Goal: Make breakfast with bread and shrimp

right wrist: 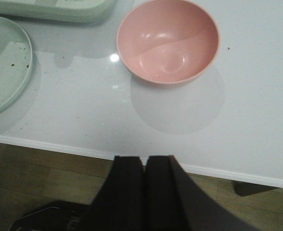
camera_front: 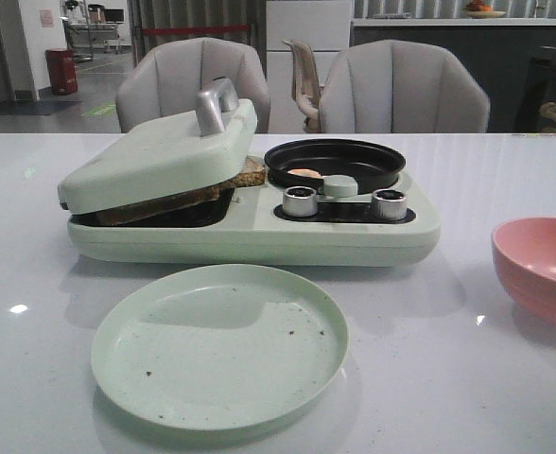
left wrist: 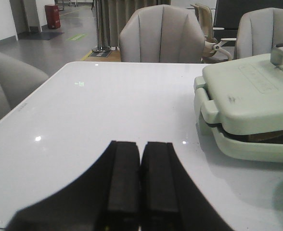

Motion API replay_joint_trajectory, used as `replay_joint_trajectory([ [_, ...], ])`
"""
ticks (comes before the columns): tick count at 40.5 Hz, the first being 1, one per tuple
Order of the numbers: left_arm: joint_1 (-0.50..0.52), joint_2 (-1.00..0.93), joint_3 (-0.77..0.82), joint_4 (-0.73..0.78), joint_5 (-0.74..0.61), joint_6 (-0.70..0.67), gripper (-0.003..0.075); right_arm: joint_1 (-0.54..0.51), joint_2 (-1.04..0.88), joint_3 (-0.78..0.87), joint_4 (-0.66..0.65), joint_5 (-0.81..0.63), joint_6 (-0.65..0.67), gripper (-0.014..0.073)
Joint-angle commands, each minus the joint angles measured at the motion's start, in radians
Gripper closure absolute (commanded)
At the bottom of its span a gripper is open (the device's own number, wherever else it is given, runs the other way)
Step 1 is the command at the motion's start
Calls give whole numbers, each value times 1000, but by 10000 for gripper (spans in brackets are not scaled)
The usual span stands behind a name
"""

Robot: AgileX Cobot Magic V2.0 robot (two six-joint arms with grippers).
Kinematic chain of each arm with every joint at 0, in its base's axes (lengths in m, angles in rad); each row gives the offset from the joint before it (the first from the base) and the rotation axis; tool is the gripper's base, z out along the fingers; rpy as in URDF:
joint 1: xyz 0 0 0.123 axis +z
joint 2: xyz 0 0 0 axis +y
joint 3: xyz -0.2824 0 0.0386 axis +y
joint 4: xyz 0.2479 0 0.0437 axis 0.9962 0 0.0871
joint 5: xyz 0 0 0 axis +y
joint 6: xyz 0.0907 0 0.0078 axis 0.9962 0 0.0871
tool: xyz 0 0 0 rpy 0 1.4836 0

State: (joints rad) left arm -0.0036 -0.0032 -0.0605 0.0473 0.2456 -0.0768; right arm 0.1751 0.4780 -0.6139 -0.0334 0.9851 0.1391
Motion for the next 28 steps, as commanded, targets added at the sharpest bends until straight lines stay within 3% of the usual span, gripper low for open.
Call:
replay_joint_trajectory([
  [1, 1, -25, 7, -16, -110, -4, 610, 2, 3, -28, -4, -62, -11, 559],
  [9, 3, -23, 69, -36, -208, -4, 610, 2, 4, -28, -4, -57, -11, 559],
  [28, 3, -23, 69, -22, -223, -4, 610, 2, 4, -28, -4, -57, -11, 559],
])
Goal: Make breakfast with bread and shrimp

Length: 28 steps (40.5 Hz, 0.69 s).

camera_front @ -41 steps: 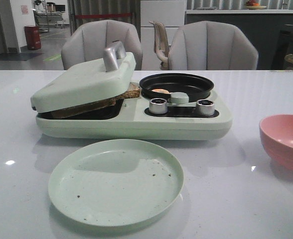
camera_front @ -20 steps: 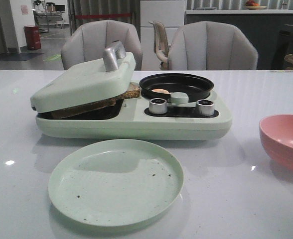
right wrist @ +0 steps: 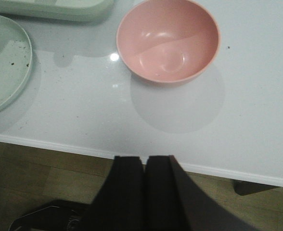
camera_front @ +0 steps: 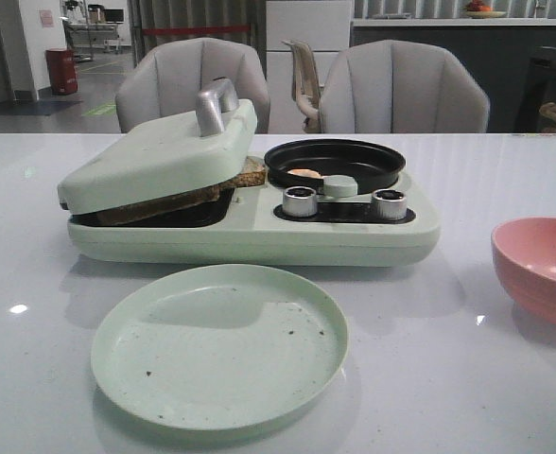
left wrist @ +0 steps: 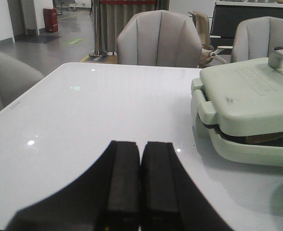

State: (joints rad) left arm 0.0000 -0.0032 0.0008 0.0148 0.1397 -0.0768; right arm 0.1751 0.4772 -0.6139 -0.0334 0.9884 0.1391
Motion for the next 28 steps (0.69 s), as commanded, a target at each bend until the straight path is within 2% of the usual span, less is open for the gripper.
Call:
replay_joint_trajectory([
  [1, -1, -23, 8, 17, -128, -4, 610, 2, 5, -28, -4, -61, -11, 559],
  [11, 0, -23, 8, 35, -223, 53, 610, 2, 5, -28, -4, -61, -11, 559],
  [28, 0, -23, 8, 24, -225, 53, 610, 2, 5, -28, -4, -61, -11, 559],
])
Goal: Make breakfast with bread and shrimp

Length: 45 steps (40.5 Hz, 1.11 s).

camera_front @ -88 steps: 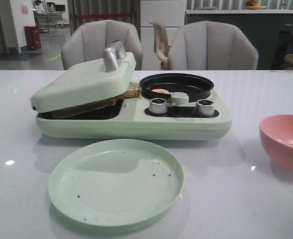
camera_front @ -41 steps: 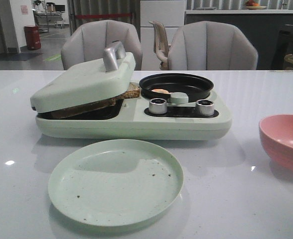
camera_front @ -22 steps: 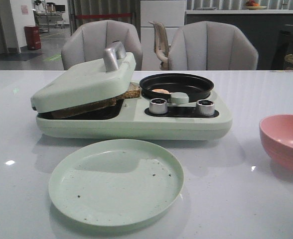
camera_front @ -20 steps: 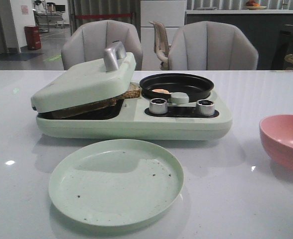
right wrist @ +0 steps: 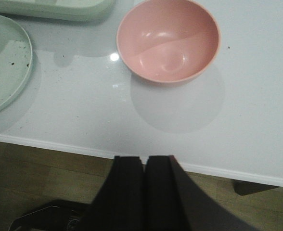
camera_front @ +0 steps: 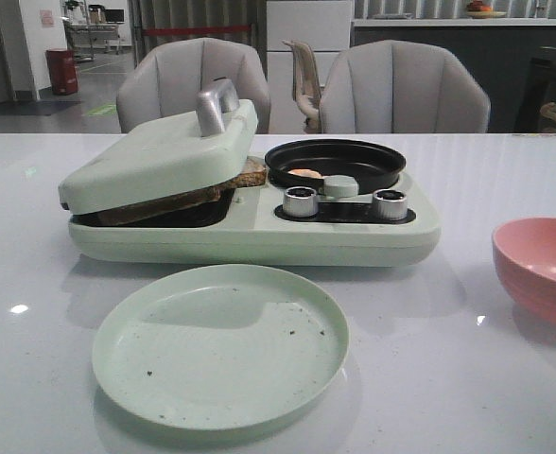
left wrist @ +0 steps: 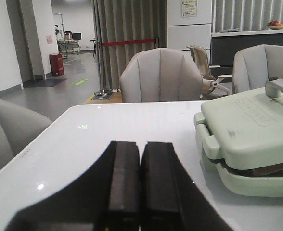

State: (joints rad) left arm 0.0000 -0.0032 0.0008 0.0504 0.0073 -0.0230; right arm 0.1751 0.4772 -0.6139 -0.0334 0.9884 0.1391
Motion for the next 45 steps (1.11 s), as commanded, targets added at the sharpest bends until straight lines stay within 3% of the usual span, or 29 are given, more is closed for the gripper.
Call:
replay_joint_trajectory([
  [1, 0, -23, 8, -12, -93, -1, 610, 2, 5, -28, -4, -61, -11, 559],
  [18, -54, -23, 8, -12, -93, -1, 610, 2, 5, -28, -4, -61, -11, 559],
  [45, -54, -23, 8, -12, -93, -1, 610, 2, 5, -28, -4, -61, -11, 559],
])
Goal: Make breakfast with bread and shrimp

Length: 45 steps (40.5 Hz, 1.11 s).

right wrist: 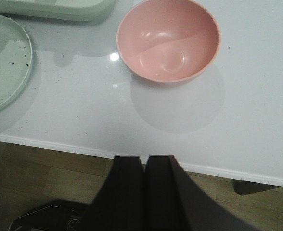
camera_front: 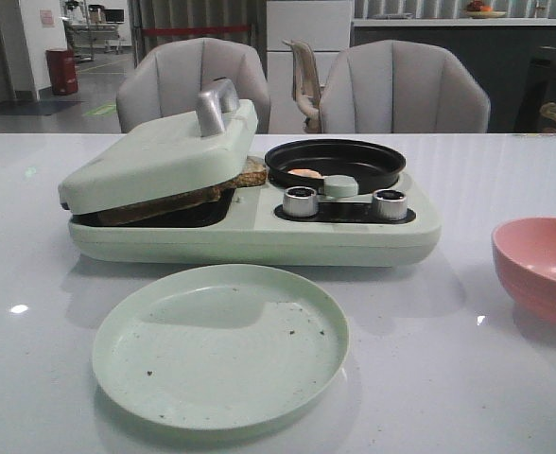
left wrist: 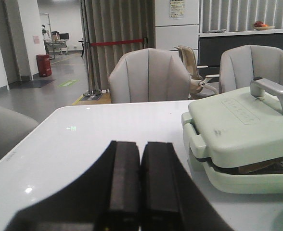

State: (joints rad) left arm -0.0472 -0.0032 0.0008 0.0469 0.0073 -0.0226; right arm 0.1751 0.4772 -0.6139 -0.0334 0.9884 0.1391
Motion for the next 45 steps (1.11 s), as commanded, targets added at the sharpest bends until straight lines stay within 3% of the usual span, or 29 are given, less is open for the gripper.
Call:
replay_joint_trajectory([
  [1, -7, -23, 8, -8, -93, -2, 610, 2, 5, -28, -4, -61, -11, 559],
  [12, -7, -23, 8, -8, -93, -2, 610, -3, -29, -7, -26, -92, -12, 559],
  [21, -7, -23, 8, -8, -93, -2, 610, -91, -211, 188, 26, -413, -147, 559],
  [27, -7, -23, 8, -8, -93, -2, 610, -177, -336, 349, 53, -621, -158, 559],
  [36, -7, -23, 8, -8, -93, -2, 610, -218, -488, 546, 60, -773, -157, 559],
  [45, -7, -21, 8, -8, -93, -2, 610, -224, -509, 624, 108, -970, -157, 559],
])
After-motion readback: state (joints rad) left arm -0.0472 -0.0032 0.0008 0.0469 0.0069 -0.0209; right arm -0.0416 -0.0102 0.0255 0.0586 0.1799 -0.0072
